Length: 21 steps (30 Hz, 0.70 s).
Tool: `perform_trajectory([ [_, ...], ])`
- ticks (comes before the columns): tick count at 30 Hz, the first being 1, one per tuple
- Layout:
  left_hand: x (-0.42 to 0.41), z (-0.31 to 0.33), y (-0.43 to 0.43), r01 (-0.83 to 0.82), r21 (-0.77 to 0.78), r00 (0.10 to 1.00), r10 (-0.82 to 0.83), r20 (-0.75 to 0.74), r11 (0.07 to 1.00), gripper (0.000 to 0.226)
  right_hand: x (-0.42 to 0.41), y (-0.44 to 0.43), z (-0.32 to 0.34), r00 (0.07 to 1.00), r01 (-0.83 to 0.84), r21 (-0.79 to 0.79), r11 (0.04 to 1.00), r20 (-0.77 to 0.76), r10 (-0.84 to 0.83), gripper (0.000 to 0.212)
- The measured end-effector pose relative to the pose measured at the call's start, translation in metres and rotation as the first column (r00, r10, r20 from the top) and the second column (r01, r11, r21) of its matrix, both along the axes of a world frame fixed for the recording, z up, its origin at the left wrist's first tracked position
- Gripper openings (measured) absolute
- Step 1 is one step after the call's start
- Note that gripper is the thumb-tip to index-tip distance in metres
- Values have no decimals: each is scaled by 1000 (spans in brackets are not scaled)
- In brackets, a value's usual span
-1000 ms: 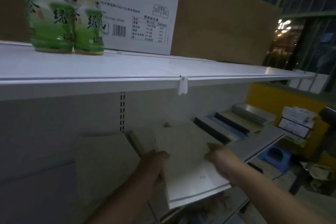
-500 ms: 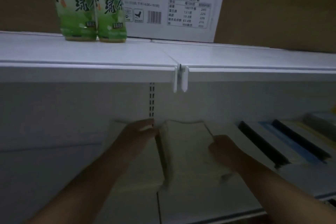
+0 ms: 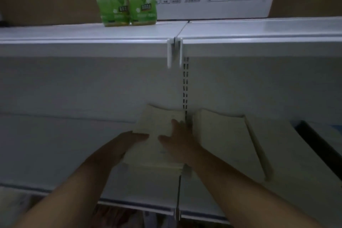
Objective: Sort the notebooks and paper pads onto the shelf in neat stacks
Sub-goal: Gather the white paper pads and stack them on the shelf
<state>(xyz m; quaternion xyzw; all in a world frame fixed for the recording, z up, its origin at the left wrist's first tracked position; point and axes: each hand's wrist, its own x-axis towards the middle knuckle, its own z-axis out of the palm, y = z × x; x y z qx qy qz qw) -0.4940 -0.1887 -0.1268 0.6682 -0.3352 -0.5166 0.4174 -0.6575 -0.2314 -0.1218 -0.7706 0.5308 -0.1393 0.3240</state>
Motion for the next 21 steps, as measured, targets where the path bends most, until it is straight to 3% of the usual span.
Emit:
perform_trajectory([
  [3,2,-5,2,-37,-5,999,37,-40,999,13,19,-1,-16,989,49,-176,983,-130,-73,77],
  [6,6,-6,1,-24,-11,999,24,-40,1000,12,20,0,-23,991,132,-185,974,22,-130,83],
  [8,9,-6,0,-11,-3,1000,11,-21,1000,16,20,-4,-27,975,191,-108,976,135,-176,89],
  [10,14,-5,-2,5,27,1000,-5,-8,1000,25,22,-10,-30,906,250,69,966,336,-258,89],
  [13,22,-4,-6,36,62,999,-36,6,997,44,23,-12,-27,689,227,339,913,607,-397,43],
  [15,28,-7,-10,78,79,997,-77,-8,994,58,22,-15,-23,697,269,405,874,544,-467,18],
  [19,36,-13,-14,145,72,989,-144,-25,987,40,25,-21,-19,770,353,482,802,337,-542,16],
  [21,41,-16,-17,171,48,984,-168,-60,984,41,28,-20,-18,779,377,470,798,304,-548,32],
])
